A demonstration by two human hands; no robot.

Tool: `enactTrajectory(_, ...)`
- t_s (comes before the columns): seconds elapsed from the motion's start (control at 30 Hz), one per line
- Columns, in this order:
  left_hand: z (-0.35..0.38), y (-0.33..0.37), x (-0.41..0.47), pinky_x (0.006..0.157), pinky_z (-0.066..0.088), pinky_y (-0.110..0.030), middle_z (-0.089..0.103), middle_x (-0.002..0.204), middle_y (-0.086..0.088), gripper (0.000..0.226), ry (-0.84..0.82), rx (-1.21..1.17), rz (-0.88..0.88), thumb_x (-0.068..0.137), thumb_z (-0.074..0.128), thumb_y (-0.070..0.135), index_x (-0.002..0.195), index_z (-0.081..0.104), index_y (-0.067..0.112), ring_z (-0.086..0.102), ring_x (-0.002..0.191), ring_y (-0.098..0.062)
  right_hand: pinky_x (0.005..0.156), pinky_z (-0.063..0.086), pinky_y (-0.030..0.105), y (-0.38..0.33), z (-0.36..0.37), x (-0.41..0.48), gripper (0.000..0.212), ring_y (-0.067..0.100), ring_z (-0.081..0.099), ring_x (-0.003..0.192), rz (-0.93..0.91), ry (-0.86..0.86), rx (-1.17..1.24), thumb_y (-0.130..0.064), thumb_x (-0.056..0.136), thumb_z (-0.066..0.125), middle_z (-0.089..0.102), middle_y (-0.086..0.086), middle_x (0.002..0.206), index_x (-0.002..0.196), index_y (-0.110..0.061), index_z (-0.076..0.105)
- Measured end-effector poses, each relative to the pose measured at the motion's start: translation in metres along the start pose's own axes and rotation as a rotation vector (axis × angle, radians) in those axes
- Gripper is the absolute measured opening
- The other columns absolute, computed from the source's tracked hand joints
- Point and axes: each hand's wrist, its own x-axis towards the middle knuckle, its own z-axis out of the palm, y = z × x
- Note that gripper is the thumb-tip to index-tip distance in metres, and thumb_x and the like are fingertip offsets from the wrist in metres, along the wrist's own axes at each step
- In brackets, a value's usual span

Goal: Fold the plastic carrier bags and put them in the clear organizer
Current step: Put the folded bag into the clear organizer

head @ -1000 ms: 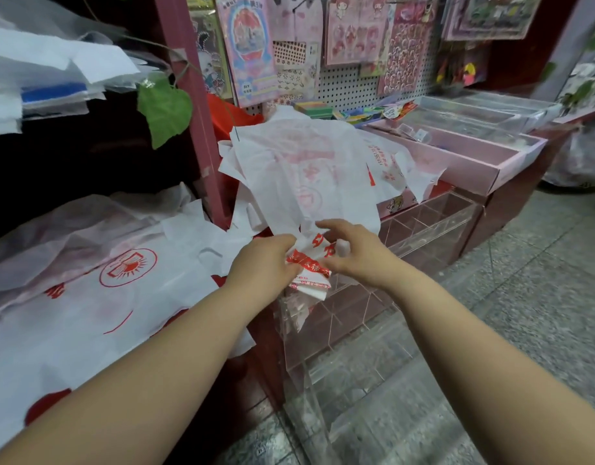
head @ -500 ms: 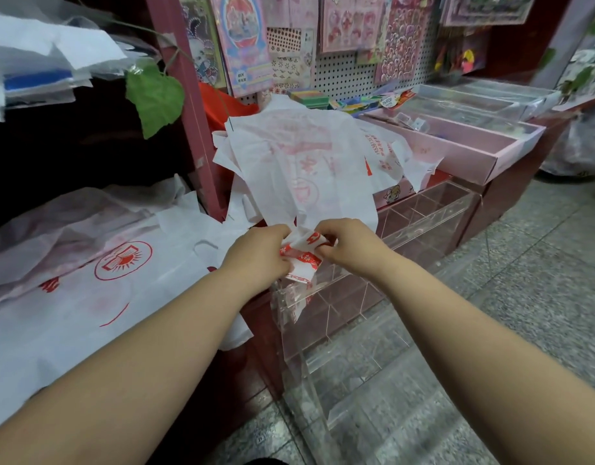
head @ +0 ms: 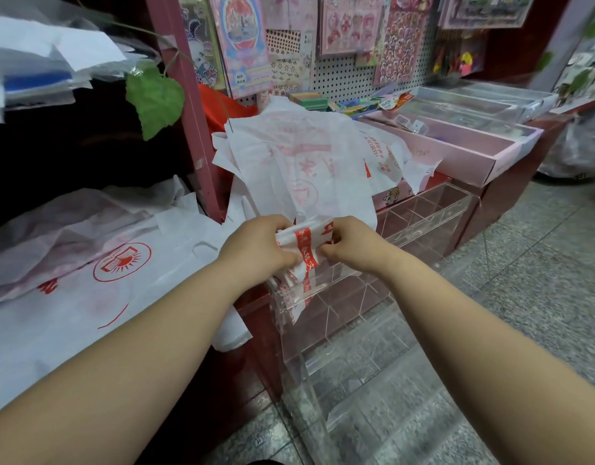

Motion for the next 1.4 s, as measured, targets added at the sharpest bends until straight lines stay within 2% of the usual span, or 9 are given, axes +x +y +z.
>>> enactTrajectory(0.1,0.006,0.000,-0.002,0.071,0.040,-0.028,0.054,0.085,0.005,0.024,-0.071,0.086,-0.027,0.073,0.073,0.022,0.087,0.054,0.026,0.055,0.086,-0.019,0.086,0.048,0.047,0.000,-0.003,-0.001,0.015,0.030,0.062,0.088,0.003,-0.034,-0.028,0.000,0.076,0.054,0.068,0.009,0.087,0.086,-0.005,0.064)
enactTrajectory(0.23,0.014,-0.004,-0.003,0.080,0.026,-0.026,0.062,0.092,0.005,0.013,-0.082,0.369,0.058,0.081,0.062,0.025,0.092,0.056,0.027,0.054,0.093,-0.019,0.093,0.041,0.037,-0.002,-0.002,-0.001,0.019,0.024,0.058,0.092,-0.013,-0.123,-0.206,-0.007,0.083,0.056,0.067,0.009,0.099,0.099,-0.007,0.066)
enactTrajectory(0.43,0.014,-0.010,0.004,0.077,0.022,-0.027,0.063,0.099,0.002,0.016,-0.028,0.562,0.104,0.084,0.060,0.029,0.096,0.052,0.024,0.052,0.093,-0.021,0.071,0.023,0.025,-0.004,0.005,-0.001,0.013,0.016,0.037,0.078,-0.097,-0.038,-0.356,-0.011,0.084,0.055,0.038,-0.015,0.063,0.089,-0.021,0.061)
enactTrajectory(0.53,0.014,-0.008,0.005,0.077,0.021,-0.028,0.061,0.093,0.001,0.013,-0.032,0.642,0.122,0.084,0.058,0.024,0.089,0.046,0.022,0.051,0.089,-0.021,0.075,0.030,0.027,-0.003,0.006,-0.002,0.027,0.017,0.039,0.084,-0.097,0.009,-0.323,-0.011,0.083,0.057,0.049,-0.006,0.075,0.110,-0.014,0.060)
enactTrajectory(0.67,0.010,-0.004,0.009,0.075,0.020,-0.026,0.040,0.067,0.006,0.034,-0.056,0.768,0.135,0.084,0.058,0.019,0.065,0.029,0.020,0.038,0.072,-0.018,0.072,0.030,0.023,-0.001,-0.001,-0.002,0.019,0.014,0.044,0.081,-0.082,0.027,-0.254,-0.011,0.082,0.061,0.065,0.007,0.098,0.101,-0.010,0.065)
enactTrajectory(0.97,-0.003,-0.018,0.007,0.073,0.021,-0.028,0.047,0.063,0.007,0.027,-0.117,0.430,0.046,0.081,0.063,0.035,0.062,0.047,0.022,0.049,0.076,-0.018,0.095,0.042,0.037,-0.004,0.004,0.001,0.036,0.020,0.059,0.102,-0.049,-0.058,-0.240,-0.016,0.080,0.065,0.066,0.003,0.108,0.116,-0.014,0.060)
enactTrajectory(1.1,0.002,-0.011,0.005,0.073,0.020,-0.028,0.044,0.060,0.005,0.035,-0.107,0.523,0.061,0.083,0.061,0.033,0.057,0.042,0.020,0.041,0.064,-0.015,0.086,0.049,0.034,-0.008,-0.006,-0.004,0.032,0.018,0.057,0.091,-0.075,0.041,-0.010,-0.003,0.077,0.064,0.058,-0.003,0.092,0.106,-0.014,0.062)
enactTrajectory(1.27,0.013,-0.004,0.005,0.074,0.019,-0.029,0.041,0.061,0.005,0.035,-0.127,0.669,0.082,0.085,0.058,0.033,0.058,0.039,0.020,0.035,0.058,-0.012,0.091,0.039,0.033,-0.006,0.002,-0.005,0.014,0.017,0.055,0.083,-0.065,0.001,-0.236,-0.008,0.081,0.060,0.067,0.005,0.092,0.094,-0.009,0.068)
enactTrajectory(1.4,0.008,-0.010,0.000,0.076,0.019,-0.028,0.058,0.078,0.010,0.011,-0.022,0.366,0.071,0.083,0.061,0.039,0.080,0.061,0.028,0.048,0.082,-0.013,0.069,0.036,0.018,0.000,0.005,-0.008,0.015,0.013,0.053,0.082,-0.076,0.072,-0.164,-0.007,0.079,0.063,0.068,0.006,0.095,0.093,-0.010,0.070)
